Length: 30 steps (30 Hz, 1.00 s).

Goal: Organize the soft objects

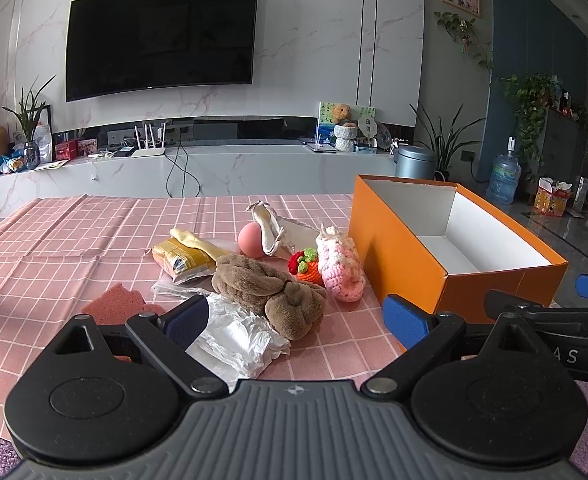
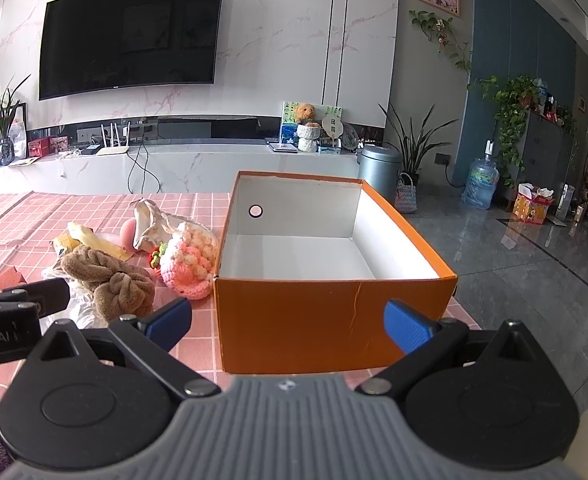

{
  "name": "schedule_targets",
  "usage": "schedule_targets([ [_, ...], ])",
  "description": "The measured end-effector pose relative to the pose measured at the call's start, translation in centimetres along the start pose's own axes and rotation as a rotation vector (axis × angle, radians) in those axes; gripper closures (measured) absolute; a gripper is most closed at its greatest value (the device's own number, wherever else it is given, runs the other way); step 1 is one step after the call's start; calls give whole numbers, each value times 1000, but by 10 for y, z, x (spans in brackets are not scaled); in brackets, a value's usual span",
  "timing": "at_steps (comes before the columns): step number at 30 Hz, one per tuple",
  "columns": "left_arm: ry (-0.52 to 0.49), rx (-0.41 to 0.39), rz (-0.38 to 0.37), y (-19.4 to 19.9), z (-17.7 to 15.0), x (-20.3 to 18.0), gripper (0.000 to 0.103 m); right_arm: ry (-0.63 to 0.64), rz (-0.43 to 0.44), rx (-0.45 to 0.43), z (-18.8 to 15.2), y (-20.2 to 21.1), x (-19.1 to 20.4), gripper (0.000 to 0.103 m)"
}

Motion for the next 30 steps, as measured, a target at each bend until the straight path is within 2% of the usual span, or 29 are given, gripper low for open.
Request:
schedule_targets([
  [19, 11, 0, 1, 2, -2, 4, 0, 5, 8, -19, 1, 6, 2, 2],
  [25, 33, 4, 14, 5, -1, 14, 0, 34, 82, -99, 6, 12, 9, 2],
  [30, 38, 5, 24, 5, 5, 26, 12, 99, 170, -128, 17, 4, 23, 2],
])
Point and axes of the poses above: each gripper's, at about its wrist camera, not at the fingertips, and y roughly against the way its jaws point, x to its left, z to its top, the point moved 3 cm from there along -y, roughly the way its jaws point, and after that the axes turned 3 degrees about x, right-handed, at the moved point
